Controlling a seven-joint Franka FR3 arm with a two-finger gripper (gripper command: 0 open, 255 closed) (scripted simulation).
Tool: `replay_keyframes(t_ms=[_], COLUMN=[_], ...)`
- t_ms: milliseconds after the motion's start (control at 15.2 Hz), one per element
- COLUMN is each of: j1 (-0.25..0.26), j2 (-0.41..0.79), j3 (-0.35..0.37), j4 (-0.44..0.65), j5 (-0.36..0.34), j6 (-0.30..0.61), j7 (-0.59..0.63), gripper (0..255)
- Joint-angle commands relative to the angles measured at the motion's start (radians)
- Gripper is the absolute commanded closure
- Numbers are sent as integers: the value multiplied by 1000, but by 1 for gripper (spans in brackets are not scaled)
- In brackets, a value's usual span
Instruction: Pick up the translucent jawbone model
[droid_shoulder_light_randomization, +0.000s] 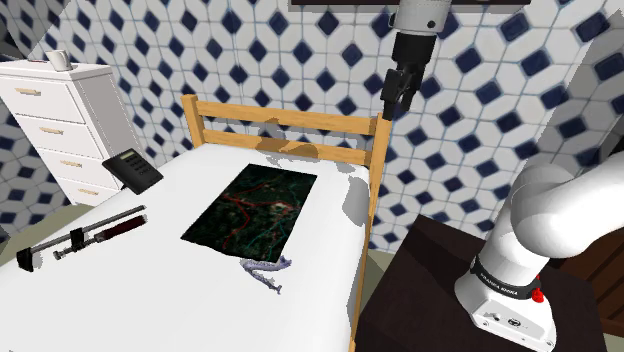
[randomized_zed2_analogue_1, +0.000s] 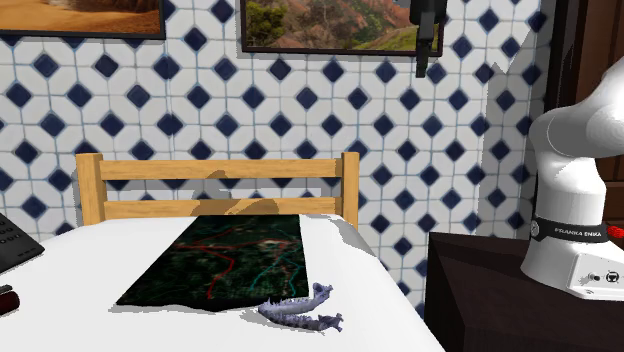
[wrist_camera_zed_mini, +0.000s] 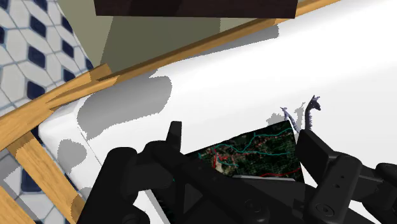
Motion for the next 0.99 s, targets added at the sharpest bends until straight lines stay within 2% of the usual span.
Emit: replay_keyframes(t_ms=[0, 462, 924], j1=[0, 33, 54], j2=[0, 125, 306], j3=[0, 103, 209], j4=[0, -75, -93], j5=[0, 20, 8], j6=[0, 193, 380], j7=[0, 62, 137], gripper=[0, 0, 0])
